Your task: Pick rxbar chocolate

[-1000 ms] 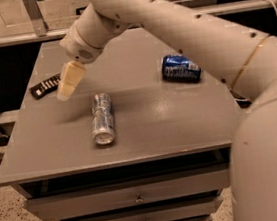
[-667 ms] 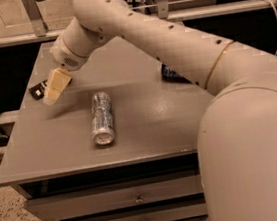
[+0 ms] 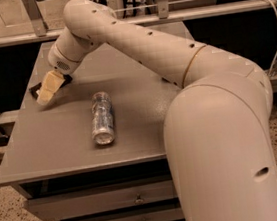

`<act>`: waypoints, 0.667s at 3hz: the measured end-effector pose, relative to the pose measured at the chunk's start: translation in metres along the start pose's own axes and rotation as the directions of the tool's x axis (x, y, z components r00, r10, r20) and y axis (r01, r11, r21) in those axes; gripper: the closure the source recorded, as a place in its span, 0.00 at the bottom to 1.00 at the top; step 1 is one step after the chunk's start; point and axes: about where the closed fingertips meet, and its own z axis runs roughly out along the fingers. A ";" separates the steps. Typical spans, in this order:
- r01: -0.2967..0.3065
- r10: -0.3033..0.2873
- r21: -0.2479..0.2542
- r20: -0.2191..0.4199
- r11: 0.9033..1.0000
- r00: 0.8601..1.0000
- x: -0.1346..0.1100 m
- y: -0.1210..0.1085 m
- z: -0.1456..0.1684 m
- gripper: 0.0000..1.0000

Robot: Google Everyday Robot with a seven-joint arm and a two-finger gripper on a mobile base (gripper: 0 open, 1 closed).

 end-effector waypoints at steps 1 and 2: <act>-0.051 0.051 0.008 -0.015 0.999 0.999 0.009 -0.009 0.006 0.18; -0.097 0.097 0.010 -0.015 0.995 0.995 0.016 -0.014 0.007 0.49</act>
Offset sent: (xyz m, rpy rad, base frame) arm 0.0218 -0.0166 -0.0140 0.0100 0.0812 -0.1088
